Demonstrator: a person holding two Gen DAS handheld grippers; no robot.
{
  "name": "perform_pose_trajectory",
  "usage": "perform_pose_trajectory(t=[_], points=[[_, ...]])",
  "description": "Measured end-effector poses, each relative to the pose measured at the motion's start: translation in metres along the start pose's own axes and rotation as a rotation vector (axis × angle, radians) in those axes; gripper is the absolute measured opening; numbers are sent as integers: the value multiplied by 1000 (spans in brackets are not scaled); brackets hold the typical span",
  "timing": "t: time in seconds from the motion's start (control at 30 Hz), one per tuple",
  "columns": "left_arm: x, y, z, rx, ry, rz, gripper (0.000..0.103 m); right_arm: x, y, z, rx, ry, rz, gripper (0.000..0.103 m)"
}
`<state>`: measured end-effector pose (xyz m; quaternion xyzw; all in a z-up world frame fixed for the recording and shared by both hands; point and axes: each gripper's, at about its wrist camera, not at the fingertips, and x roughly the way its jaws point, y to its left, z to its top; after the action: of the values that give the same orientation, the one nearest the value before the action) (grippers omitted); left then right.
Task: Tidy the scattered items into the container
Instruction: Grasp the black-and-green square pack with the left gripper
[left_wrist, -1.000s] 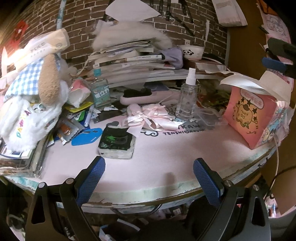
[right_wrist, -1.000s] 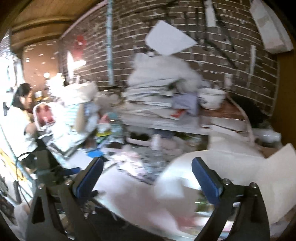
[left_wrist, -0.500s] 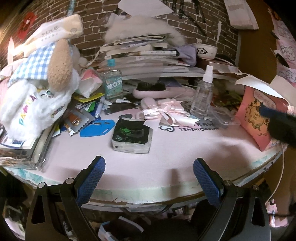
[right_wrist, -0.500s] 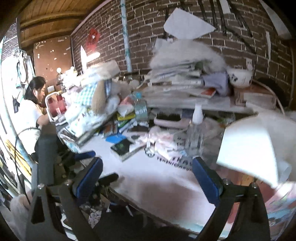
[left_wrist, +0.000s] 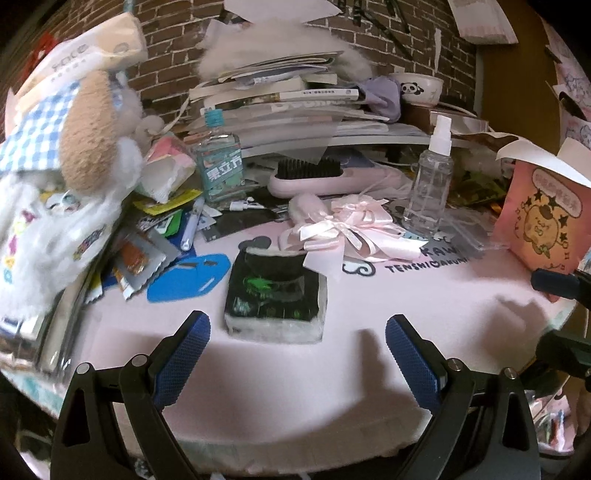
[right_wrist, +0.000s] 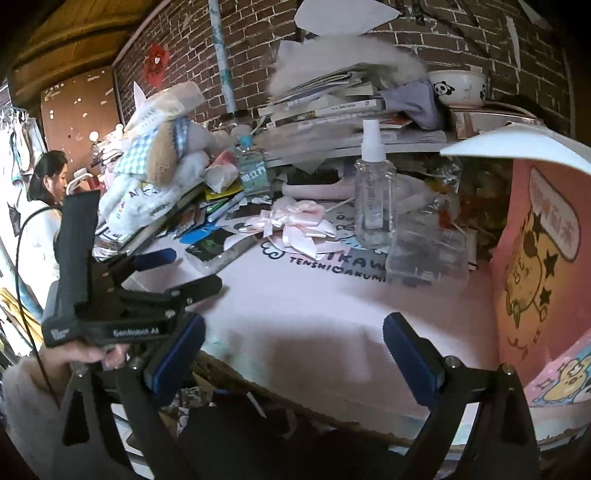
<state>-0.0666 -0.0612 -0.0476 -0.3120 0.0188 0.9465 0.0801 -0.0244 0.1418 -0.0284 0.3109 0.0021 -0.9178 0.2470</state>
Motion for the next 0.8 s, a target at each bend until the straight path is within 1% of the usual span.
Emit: perform_pose_trajectory(t=[0.1, 0.4, 0.47, 0.6, 0.67, 0.7, 0.77, 0.8], points=[[6, 1, 4, 15, 1, -5, 95, 4, -5, -3, 17, 7, 4, 96], [21, 5, 6, 38, 19, 18, 95, 9, -14, -7, 54, 22, 23, 96], [23, 9, 6, 14, 17, -6, 90, 10, -15, -8, 61, 22, 28, 96], [23, 12, 6, 4, 5, -8, 83, 12, -16, -9, 72, 23, 38, 96], [21, 12, 7, 4, 4, -12, 68, 12, -17, -10, 77, 25, 43, 96], [20, 12, 7, 5, 5, -12, 66, 13, -17, -10, 80, 26, 46, 96], [19, 12, 7, 7, 8, -15, 57, 13, -18, -11, 84, 25, 48, 96], [19, 12, 7, 9, 8, -17, 55, 13, -19, -12, 87, 24, 49, 96]])
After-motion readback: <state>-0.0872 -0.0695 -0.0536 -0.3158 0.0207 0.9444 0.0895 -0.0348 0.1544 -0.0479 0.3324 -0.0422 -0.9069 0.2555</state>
